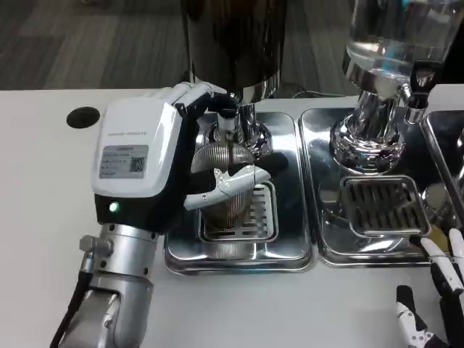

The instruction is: Grasp the cup under the faucet to collect the drink, then remove the cup.

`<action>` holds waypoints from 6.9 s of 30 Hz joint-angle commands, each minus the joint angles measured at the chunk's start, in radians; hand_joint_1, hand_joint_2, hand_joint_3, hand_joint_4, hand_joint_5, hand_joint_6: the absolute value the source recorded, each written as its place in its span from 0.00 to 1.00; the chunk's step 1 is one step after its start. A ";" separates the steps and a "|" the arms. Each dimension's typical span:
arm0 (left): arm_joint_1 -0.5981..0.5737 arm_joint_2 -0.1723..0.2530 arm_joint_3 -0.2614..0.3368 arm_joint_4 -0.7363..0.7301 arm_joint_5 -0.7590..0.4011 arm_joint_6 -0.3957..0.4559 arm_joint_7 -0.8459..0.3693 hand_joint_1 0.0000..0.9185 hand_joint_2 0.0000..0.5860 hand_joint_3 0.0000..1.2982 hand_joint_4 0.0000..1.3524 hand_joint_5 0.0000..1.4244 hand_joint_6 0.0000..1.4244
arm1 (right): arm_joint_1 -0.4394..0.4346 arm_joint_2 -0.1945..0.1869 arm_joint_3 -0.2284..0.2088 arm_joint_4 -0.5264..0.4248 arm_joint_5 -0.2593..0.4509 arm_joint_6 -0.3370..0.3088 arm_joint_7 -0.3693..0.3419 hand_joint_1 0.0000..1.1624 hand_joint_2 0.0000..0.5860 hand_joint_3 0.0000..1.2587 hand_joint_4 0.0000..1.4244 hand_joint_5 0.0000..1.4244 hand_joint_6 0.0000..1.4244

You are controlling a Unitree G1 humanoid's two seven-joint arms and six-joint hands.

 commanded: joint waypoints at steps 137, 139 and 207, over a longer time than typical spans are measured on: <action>0.489 0.155 0.214 0.341 -0.122 -0.232 0.322 0.00 0.16 0.48 0.08 0.16 0.11 | -0.795 0.282 0.168 0.335 0.373 0.132 0.574 0.59 0.30 0.07 0.14 0.14 0.17; 0.490 0.154 0.211 0.338 -0.112 -0.225 0.325 0.00 0.17 0.49 0.08 0.16 0.11 | -0.798 0.281 0.170 0.342 0.373 0.132 0.573 0.60 0.29 0.10 0.16 0.16 0.18; 0.506 0.157 0.228 0.369 -0.165 -0.245 0.329 0.00 0.19 0.51 0.09 0.17 0.11 | -0.832 0.344 0.135 0.519 0.472 0.030 0.516 0.54 0.28 0.13 0.19 0.18 0.15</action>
